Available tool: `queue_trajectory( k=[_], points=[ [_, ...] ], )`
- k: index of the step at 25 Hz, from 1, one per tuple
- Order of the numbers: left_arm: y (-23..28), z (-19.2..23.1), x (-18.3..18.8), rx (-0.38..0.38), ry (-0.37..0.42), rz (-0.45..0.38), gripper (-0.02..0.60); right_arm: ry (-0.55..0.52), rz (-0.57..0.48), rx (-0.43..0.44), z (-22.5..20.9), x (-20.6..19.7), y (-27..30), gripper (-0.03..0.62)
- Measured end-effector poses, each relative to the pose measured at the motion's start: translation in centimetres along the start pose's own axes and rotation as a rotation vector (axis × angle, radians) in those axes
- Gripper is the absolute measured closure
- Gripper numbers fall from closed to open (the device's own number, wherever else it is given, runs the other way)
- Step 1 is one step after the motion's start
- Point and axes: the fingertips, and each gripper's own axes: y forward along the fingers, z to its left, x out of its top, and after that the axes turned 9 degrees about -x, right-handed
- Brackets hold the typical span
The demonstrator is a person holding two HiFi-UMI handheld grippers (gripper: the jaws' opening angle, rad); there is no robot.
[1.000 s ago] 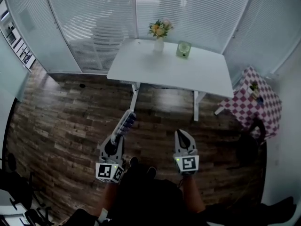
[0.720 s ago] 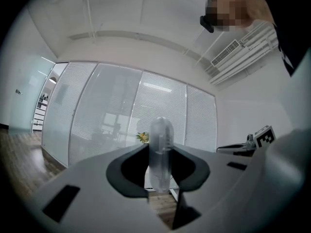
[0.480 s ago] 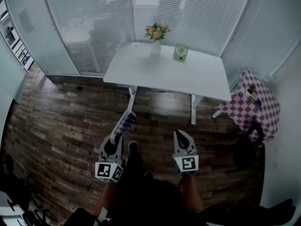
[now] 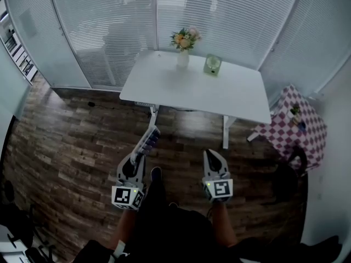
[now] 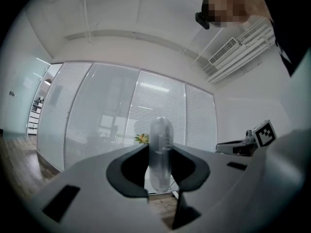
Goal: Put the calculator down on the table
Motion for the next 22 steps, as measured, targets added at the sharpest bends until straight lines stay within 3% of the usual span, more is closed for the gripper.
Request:
queue_trajectory(
  k=[9, 22],
  points=[
    [4.6, 3.9, -0.5, -0.017, 0.002, 0.009, 0.482, -0.02, 0.049, -0.021, -0.4, -1.0, 5.6, 0.586],
    [12.2, 11.9, 1.2, -0.042, -0.026, 0.006, 0.482, -0.012, 0.05, -0.04, -0.3, 1.8, 16.0, 0.586]
  ],
)
